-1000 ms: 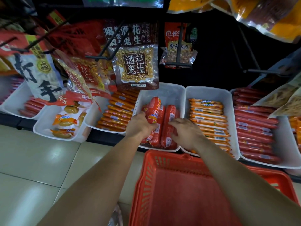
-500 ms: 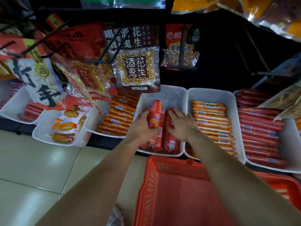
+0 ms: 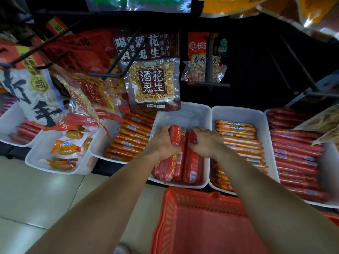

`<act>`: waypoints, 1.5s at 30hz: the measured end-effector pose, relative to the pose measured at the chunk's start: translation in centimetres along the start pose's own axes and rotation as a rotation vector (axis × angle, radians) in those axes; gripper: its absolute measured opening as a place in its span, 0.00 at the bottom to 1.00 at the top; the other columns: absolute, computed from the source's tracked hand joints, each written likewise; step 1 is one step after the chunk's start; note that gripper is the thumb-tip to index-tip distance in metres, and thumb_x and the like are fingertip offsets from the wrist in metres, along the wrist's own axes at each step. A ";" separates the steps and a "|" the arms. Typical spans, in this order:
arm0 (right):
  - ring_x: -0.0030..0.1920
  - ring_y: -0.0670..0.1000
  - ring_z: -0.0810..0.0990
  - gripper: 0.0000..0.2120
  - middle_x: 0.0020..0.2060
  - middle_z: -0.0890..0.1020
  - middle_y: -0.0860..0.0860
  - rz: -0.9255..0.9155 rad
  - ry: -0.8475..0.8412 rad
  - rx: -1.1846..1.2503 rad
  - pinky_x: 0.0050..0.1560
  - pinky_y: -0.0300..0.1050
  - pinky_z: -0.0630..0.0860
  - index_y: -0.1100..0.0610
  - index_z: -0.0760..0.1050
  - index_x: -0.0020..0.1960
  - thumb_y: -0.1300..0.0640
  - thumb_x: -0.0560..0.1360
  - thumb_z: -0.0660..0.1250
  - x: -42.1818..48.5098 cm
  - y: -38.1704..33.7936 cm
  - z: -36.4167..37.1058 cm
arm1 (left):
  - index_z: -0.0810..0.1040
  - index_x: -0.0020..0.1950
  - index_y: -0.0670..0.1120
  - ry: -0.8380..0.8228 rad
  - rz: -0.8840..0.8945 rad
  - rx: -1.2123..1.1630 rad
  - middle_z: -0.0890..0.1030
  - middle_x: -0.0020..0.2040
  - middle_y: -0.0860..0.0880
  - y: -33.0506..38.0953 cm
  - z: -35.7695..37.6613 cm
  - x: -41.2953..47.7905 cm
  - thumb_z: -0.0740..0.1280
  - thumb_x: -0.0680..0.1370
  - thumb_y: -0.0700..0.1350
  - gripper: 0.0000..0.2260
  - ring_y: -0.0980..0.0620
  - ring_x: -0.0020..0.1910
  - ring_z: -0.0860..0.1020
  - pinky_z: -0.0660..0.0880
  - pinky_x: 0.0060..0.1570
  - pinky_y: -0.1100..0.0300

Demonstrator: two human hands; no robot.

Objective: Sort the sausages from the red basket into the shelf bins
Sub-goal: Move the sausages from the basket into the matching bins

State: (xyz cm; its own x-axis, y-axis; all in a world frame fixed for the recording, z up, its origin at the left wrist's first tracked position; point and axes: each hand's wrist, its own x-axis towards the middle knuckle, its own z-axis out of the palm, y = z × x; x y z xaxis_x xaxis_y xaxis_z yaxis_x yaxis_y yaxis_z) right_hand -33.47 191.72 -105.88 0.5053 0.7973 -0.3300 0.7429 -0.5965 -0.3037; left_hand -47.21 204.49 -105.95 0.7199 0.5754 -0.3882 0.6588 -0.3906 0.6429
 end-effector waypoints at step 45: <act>0.71 0.57 0.66 0.32 0.64 0.77 0.53 -0.070 -0.001 -0.194 0.75 0.63 0.49 0.50 0.66 0.70 0.31 0.73 0.55 2.3 1.7 0.8 | 0.56 0.79 0.56 0.022 0.113 0.165 0.68 0.75 0.51 -4.6 -0.3 -6.0 0.66 0.73 0.68 0.40 0.51 0.72 0.67 0.69 0.70 0.47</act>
State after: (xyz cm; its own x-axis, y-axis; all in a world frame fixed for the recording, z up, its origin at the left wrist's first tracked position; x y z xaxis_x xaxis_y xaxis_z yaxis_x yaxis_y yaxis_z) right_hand -31.37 192.45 -107.84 0.4491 0.8361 -0.3151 0.8468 -0.5108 -0.1484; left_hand -54.57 203.04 -106.40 0.7875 0.5359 -0.3043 0.6024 -0.5652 0.5636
